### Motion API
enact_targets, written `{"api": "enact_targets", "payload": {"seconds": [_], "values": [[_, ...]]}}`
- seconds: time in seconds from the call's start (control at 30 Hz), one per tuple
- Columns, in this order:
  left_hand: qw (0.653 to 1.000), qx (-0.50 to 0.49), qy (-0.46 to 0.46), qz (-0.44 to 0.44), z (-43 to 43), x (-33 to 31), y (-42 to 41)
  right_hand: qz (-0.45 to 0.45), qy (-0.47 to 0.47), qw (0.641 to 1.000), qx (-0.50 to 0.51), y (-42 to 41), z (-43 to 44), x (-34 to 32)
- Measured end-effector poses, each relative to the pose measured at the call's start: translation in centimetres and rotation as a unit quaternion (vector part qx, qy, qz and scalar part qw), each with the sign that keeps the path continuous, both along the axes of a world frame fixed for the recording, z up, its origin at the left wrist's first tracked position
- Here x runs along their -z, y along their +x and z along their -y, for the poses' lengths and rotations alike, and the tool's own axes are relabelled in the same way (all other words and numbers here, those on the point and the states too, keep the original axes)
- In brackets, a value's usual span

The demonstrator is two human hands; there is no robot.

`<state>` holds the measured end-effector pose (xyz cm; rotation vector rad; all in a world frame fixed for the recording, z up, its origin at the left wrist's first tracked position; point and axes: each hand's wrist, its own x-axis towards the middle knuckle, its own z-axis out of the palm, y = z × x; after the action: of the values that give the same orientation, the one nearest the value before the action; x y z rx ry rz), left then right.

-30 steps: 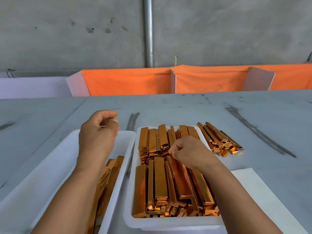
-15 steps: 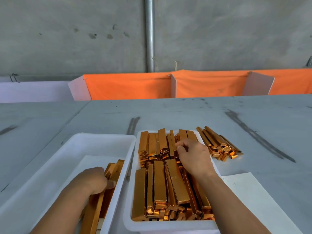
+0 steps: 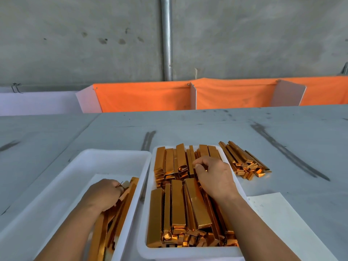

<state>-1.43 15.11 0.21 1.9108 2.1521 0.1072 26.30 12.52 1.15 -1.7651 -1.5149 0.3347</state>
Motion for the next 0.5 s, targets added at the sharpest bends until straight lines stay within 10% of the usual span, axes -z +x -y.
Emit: {"api": "enact_targets", "payload": {"seconds": [0.2, 0.37, 0.5], "values": [[0.945, -0.077, 0.246, 0.203, 0.5, -2.8, 0.8, -0.022, 0.029, 0.999, -0.012, -0.2, 0.4, -0.2], [0.817, -0.042, 0.102, 0.566, 1.9, -6.8, 3.5, -0.073, 0.073, 0.993, -0.053, -0.5, 1.0, -0.6], [0.767, 0.017, 0.009, 0.641, 2.3, -7.9, 6.2, -0.1, 0.093, 0.988, -0.065, -0.6, 1.2, -0.7]]}}
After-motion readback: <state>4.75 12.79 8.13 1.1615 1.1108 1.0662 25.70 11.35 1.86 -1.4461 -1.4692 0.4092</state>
